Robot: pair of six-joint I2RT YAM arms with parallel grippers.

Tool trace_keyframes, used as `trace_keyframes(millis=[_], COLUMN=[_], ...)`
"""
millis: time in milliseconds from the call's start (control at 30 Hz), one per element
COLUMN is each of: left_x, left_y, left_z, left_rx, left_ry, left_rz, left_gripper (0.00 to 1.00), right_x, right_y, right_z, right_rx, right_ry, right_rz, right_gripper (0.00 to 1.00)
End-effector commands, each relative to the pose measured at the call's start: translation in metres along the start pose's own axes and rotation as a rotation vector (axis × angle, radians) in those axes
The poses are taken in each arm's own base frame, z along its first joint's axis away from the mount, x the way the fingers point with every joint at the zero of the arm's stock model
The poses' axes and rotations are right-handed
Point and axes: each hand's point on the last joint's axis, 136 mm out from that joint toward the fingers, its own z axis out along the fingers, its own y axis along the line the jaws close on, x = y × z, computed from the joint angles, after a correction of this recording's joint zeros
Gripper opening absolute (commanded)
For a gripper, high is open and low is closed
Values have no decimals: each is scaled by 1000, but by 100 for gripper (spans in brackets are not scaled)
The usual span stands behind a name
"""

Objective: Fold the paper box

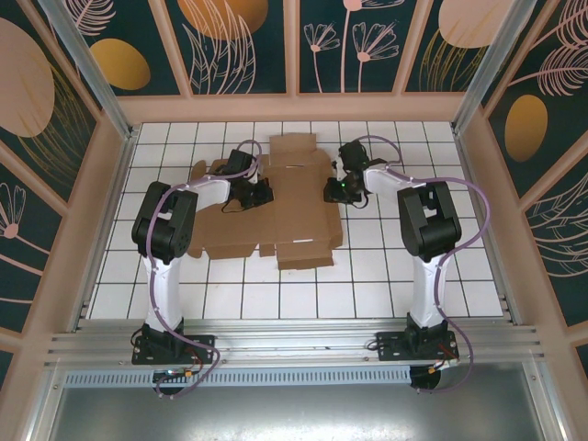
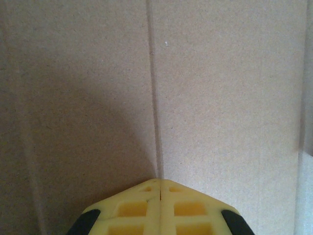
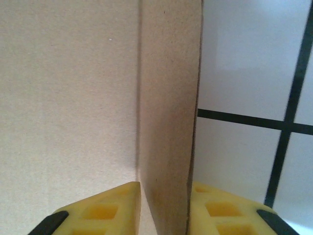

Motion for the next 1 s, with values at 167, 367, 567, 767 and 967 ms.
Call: trace_keyframes(millis=[167, 367, 567, 767, 967], left_x=[21, 21, 20, 17, 18], left_y=[31, 30, 29, 23, 22], left_z=[14, 14, 13, 10, 12], left_rx=[-96, -92, -88, -69, -58], left_ry=[62, 64, 61, 52, 53], left_rz=[-40, -43, -42, -41, -49], left_gripper=[0, 0, 0, 0, 0], right_x=[-7, -1, 5, 11, 16], right_y=[41, 60, 71, 58, 69], right_z=[-15, -2, 7, 10, 14], right_rx=[-41, -18, 34, 105, 141], right_ry=[-5, 30, 53, 58, 43], right_rz=[-80, -140, -212, -235, -308], right_gripper=[25, 27, 32, 32, 29])
